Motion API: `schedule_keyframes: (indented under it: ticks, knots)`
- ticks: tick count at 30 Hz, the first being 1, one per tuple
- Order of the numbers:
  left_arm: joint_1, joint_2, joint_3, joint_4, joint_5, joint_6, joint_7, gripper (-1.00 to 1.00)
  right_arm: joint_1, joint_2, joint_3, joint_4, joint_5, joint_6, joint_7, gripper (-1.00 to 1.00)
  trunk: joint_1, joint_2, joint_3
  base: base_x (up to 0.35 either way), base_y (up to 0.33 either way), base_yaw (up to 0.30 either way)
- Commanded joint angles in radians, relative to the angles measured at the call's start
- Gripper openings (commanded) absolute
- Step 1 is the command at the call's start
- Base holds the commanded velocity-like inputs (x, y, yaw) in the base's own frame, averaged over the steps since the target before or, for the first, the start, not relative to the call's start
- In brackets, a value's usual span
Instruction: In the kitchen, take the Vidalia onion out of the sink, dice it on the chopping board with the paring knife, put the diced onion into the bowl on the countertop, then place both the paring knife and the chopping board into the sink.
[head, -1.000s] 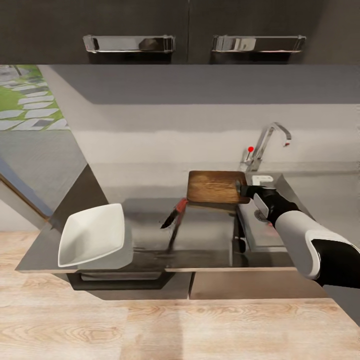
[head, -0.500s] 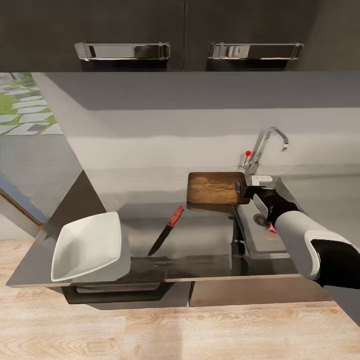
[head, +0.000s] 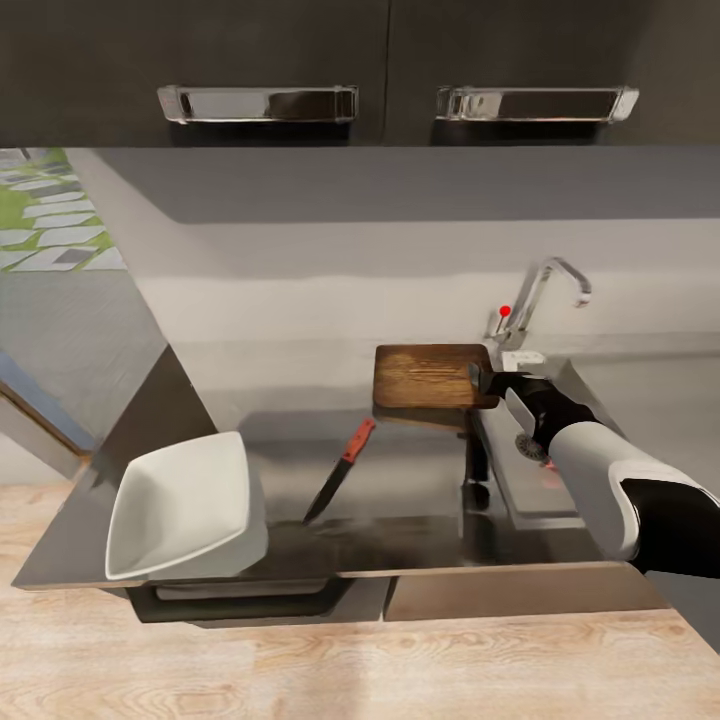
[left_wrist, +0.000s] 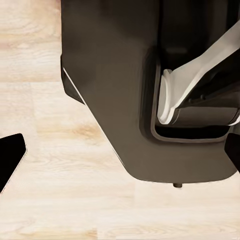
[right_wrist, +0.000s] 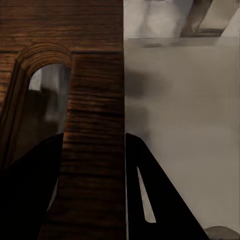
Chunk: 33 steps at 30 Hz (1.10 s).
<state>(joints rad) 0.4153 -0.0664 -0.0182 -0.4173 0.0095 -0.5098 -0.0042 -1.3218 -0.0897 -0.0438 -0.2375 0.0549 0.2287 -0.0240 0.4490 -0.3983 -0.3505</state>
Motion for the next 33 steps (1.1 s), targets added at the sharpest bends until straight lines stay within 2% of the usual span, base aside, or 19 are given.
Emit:
schedule_keyframes:
  ticks: [1, 7, 13, 33]
  knots:
    - [0.000, 0.000, -0.002, -0.001, 0.001, -0.001, 0.000, 1.00, -0.001, 0.001, -0.005, -0.002, 0.005, 0.006, -0.001, -1.00, 0.001, -0.002, -0.001, 0.231, 0.198, 0.000]
    - [0.000, 0.000, -0.002, -0.001, 0.001, -0.001, 0.000, 1.00, -0.001, 0.001, -0.005, -0.002, 0.005, 0.006, -0.001, -1.00, 0.001, -0.002, -0.001, 0.164, 0.209, 0.000]
    - [0.000, 0.000, -0.002, 0.000, 0.001, -0.001, 0.000, 1.00, -0.001, 0.005, -0.004, -0.001, 0.005, 0.007, -0.001, -1.00, 0.001, -0.002, -0.001, -0.156, 0.167, 0.000]
    - [0.000, 0.000, -0.002, -0.001, 0.001, -0.001, 0.000, 1.00, -0.001, 0.007, -0.005, 0.000, 0.005, 0.008, -0.001, -1.00, 0.001, -0.002, -0.001, -0.009, 0.006, 0.052]
